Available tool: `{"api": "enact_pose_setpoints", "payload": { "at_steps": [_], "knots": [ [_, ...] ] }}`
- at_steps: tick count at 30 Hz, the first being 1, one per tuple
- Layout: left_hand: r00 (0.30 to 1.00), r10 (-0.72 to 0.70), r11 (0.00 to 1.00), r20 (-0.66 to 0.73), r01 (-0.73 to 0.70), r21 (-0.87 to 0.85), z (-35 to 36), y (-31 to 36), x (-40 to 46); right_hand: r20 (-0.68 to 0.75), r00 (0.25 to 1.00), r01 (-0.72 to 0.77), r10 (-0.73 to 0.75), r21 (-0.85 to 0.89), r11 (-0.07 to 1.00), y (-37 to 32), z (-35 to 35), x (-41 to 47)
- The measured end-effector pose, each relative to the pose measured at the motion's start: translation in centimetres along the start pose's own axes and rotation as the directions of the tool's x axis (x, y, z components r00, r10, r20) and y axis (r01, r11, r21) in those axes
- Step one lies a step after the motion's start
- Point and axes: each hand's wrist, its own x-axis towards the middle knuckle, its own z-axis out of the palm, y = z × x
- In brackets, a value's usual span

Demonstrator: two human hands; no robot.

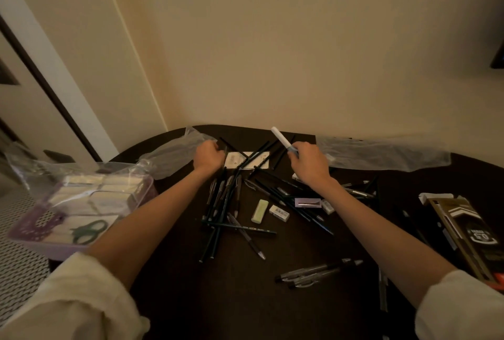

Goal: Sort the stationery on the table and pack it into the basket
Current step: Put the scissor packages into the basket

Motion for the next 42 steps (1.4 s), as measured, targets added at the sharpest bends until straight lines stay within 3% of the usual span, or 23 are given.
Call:
{"api": "enact_pose_setpoints", "payload": {
  "at_steps": [5, 10, 14, 21, 30, 37, 42],
  "knots": [
    [0.979, -0.185, 0.980, 0.080, 0.190, -0.064, 1.5, -0.1, 1.6, -0.002, 1.000, -0.002, 0.003, 0.078, 0.997, 0.6, 0.4, -0.4],
    [0.973, -0.181, 0.983, 0.142, 0.178, 0.037, 2.1, 0.1, 1.8, 0.005, 1.000, 0.003, -0.003, 0.106, 0.994, 0.8, 0.4, -0.8],
    [0.978, -0.196, 0.981, 0.079, 0.196, -0.002, 1.7, -0.1, 1.6, -0.006, 1.000, 0.002, -0.001, 0.167, 0.986, 0.8, 0.2, -1.3],
    [0.991, -0.128, 0.976, -0.034, 0.120, -0.180, -0.9, 0.4, 0.6, -0.010, 0.999, -0.037, 0.042, 0.279, 0.960, -0.4, -0.2, -3.0],
    [0.985, -0.168, 0.933, -0.028, 0.150, -0.327, -6.0, 1.5, -1.6, -0.015, 0.998, -0.055, 0.065, 0.358, 0.932, -2.6, -2.6, -5.2],
    [0.998, -0.012, 0.936, -0.068, -0.013, -0.352, -7.6, 3.5, -3.5, -0.028, 0.990, -0.120, 0.138, 0.343, 0.932, -3.4, -4.4, -6.8],
    [0.997, 0.058, 0.899, -0.058, -0.078, -0.431, -8.4, 4.9, -5.2, -0.026, 0.987, -0.131, 0.160, 0.457, 0.880, -4.2, -5.9, -7.4]
  ]
}}
